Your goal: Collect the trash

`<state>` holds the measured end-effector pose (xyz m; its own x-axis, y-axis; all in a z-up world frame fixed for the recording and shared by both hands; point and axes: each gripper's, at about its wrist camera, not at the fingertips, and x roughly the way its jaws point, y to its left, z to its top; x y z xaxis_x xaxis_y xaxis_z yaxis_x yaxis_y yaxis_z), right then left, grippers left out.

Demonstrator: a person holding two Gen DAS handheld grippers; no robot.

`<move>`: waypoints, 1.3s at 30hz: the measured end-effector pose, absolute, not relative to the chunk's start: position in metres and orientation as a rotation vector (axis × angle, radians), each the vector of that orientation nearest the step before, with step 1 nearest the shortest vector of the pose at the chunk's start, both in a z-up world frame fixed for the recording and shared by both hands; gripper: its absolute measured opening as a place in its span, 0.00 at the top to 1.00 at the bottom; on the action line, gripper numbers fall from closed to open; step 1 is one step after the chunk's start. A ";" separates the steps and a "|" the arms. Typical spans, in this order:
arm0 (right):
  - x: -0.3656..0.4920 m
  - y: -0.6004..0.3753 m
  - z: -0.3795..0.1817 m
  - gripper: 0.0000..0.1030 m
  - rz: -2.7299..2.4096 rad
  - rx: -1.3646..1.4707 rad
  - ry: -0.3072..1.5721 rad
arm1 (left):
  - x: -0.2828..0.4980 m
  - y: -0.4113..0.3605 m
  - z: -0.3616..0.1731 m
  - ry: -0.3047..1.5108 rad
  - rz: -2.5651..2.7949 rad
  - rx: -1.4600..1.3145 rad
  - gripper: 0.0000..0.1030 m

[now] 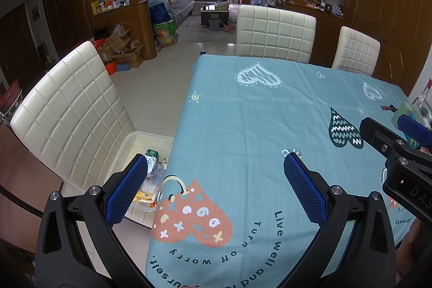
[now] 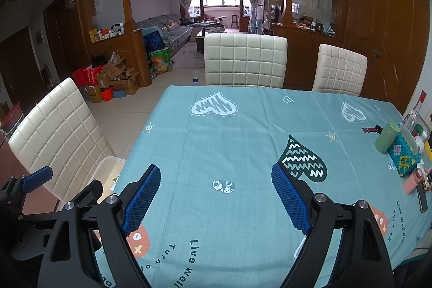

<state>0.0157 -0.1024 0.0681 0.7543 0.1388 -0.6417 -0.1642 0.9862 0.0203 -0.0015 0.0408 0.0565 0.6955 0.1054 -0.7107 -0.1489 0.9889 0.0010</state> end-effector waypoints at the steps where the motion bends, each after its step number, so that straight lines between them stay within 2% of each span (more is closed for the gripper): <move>1: 0.016 -0.104 0.068 0.20 0.166 -0.038 0.697 | -0.002 0.041 0.056 0.790 0.142 -0.059 0.04; 39: 0.019 -0.106 0.066 0.20 0.165 -0.032 0.703 | 0.000 0.044 0.052 0.817 0.135 -0.064 0.04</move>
